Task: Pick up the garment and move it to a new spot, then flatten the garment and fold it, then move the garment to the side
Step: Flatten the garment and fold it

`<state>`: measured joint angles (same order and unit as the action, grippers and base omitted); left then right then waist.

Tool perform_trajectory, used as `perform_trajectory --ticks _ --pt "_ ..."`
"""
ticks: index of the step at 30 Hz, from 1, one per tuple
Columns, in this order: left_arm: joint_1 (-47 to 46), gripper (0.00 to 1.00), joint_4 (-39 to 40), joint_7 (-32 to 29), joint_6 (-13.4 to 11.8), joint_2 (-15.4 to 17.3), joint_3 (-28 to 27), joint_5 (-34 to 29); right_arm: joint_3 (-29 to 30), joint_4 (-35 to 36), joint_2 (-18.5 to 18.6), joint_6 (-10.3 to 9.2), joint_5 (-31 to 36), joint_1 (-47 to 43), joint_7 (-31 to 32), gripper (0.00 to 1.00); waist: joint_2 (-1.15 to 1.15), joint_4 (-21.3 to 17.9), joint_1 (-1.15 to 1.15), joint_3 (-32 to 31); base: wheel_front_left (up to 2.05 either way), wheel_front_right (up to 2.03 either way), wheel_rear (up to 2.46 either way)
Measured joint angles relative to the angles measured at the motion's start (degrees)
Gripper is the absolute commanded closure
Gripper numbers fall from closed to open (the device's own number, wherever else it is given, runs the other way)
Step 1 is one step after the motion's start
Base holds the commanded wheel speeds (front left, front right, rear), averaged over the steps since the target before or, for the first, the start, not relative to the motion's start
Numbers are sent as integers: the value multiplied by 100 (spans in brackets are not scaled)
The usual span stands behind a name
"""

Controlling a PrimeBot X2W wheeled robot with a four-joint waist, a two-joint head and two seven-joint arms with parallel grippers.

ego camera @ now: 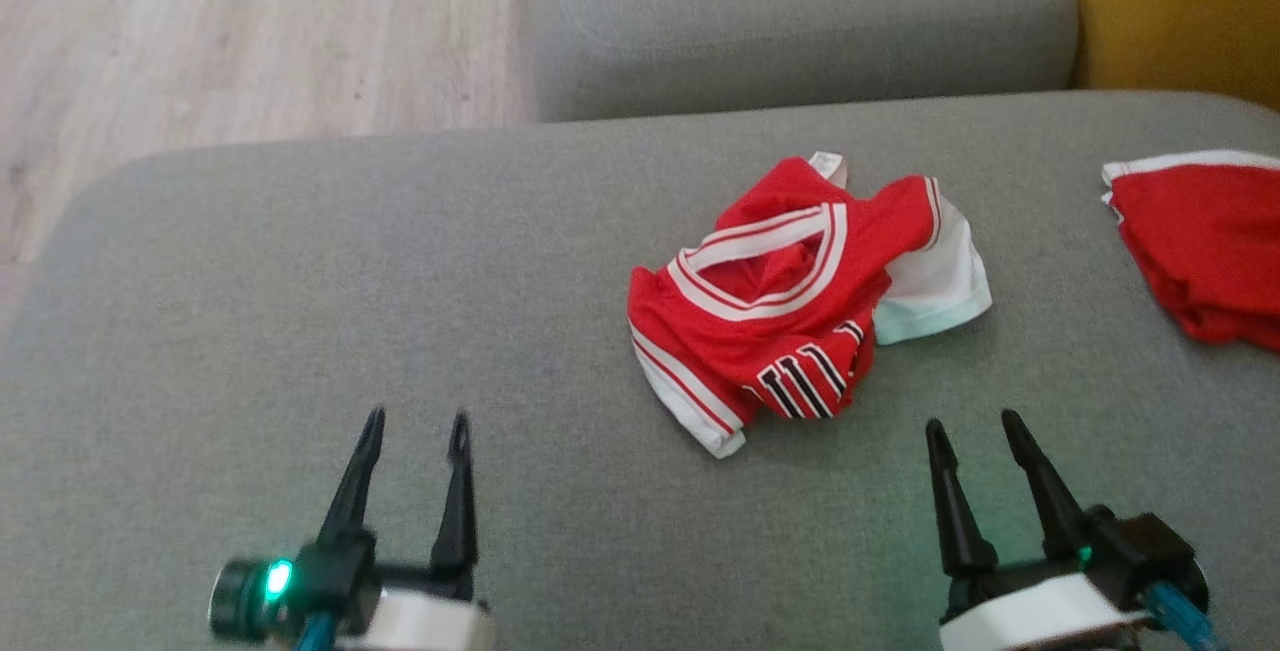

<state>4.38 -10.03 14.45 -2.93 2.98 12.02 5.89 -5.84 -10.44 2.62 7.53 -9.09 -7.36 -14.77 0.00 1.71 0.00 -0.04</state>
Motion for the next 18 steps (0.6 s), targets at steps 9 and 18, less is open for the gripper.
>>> perform_trajectory --ticks 9,18 --pt "-2121 0 -992 2 445 -20 651 -49 -316 24 200 0 -48 766 0 0 0 -277 2 777 0 0 0" --pt "-3804 0 -3047 -187 553 -56 1240 589 -543 22 258 0 -109 1219 0 0 0 -774 1 1437 0 0 0"
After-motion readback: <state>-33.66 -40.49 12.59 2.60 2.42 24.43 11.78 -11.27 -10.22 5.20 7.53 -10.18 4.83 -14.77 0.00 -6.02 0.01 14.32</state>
